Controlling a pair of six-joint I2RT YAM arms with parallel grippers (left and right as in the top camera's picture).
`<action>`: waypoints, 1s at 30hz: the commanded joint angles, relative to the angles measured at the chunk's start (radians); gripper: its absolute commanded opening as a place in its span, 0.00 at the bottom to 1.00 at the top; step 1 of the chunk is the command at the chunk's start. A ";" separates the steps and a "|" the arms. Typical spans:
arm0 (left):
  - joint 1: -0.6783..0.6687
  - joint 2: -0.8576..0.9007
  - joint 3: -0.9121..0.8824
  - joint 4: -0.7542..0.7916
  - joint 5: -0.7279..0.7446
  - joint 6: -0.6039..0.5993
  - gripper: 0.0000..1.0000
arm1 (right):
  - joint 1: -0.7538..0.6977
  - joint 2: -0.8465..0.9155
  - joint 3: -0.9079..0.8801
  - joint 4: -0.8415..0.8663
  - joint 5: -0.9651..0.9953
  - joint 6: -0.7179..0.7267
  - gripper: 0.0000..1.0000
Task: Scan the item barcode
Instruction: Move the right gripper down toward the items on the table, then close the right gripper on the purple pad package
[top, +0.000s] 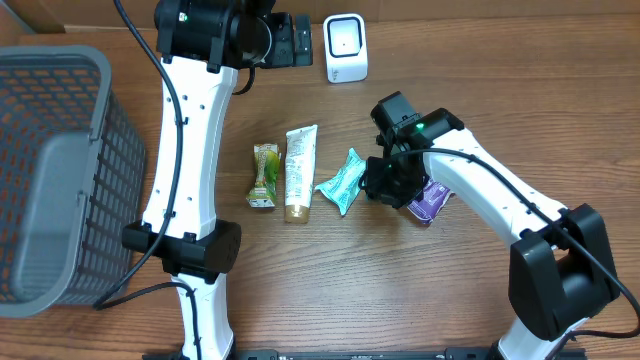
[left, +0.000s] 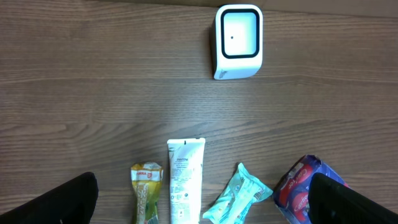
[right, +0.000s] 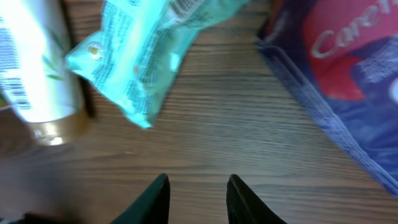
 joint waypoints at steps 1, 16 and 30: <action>-0.006 0.005 0.000 0.002 -0.011 0.019 1.00 | 0.005 -0.004 -0.053 -0.007 0.138 0.080 0.31; -0.007 0.005 0.000 0.002 -0.011 0.019 0.99 | -0.214 -0.004 -0.210 0.053 0.315 0.093 0.26; -0.007 0.005 0.000 0.002 -0.011 0.019 0.99 | -0.643 -0.004 -0.210 0.372 -0.175 -0.217 0.56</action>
